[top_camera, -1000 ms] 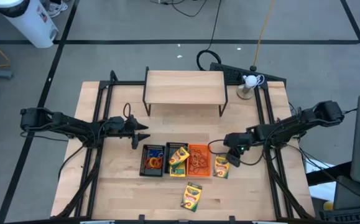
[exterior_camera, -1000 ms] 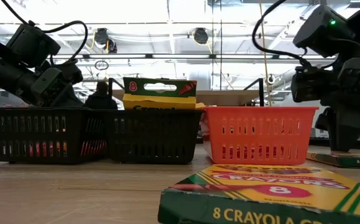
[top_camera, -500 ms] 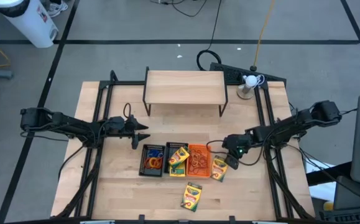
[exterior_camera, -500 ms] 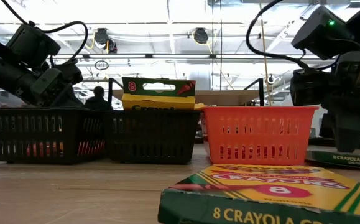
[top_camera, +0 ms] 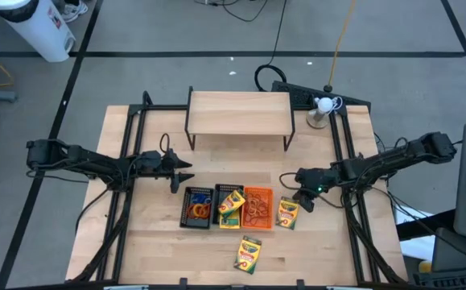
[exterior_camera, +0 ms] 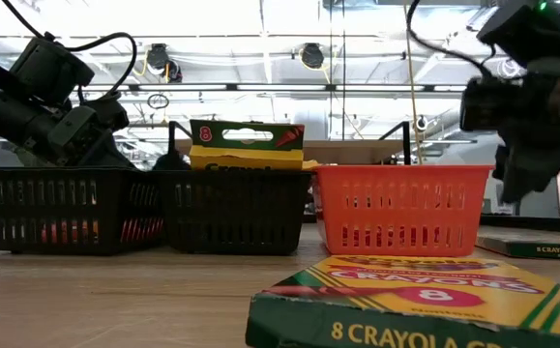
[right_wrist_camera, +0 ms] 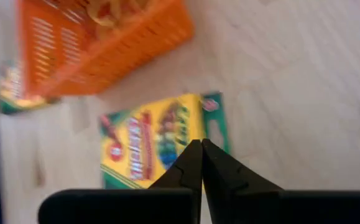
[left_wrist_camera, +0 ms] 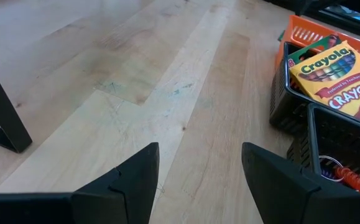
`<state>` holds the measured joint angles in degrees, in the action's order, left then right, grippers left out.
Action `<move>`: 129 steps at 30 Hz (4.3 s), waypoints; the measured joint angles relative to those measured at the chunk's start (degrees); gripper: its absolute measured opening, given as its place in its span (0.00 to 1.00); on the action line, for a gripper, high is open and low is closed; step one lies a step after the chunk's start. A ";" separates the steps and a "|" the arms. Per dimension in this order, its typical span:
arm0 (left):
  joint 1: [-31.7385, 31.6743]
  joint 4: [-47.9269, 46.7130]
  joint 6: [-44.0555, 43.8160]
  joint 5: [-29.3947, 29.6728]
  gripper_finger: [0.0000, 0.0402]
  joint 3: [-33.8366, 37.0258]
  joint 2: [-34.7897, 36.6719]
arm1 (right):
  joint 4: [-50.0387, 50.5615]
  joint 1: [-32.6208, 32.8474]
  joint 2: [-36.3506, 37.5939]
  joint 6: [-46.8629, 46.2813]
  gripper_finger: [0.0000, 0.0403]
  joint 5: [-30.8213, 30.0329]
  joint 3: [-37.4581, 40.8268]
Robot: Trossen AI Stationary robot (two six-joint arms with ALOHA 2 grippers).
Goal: Pick & Place Office Desk Supplies
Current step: Put the crayon box into the right black bin
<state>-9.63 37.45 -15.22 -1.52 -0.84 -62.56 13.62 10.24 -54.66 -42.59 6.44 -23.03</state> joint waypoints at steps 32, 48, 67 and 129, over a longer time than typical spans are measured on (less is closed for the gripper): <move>0.01 0.55 -12.41 0.52 0.57 0.00 0.01 | -10.33 4.83 -1.52 -12.89 0.00 -2.19 -0.17; 2.35 10.65 -13.21 -1.66 0.57 -0.51 0.01 | -18.34 8.41 -5.74 -14.09 0.00 -3.38 -0.22; 5.16 16.26 -5.83 2.08 0.57 -0.55 0.01 | -22.36 11.45 -19.00 -12.46 0.00 -5.02 -0.22; 5.16 16.36 -6.62 2.14 0.57 -0.55 0.01 | -9.43 9.21 -15.25 -1.77 0.50 -7.99 -0.30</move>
<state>-4.47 53.81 -21.85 0.62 -1.39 -62.54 4.20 19.45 -69.91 -44.36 -1.55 -23.33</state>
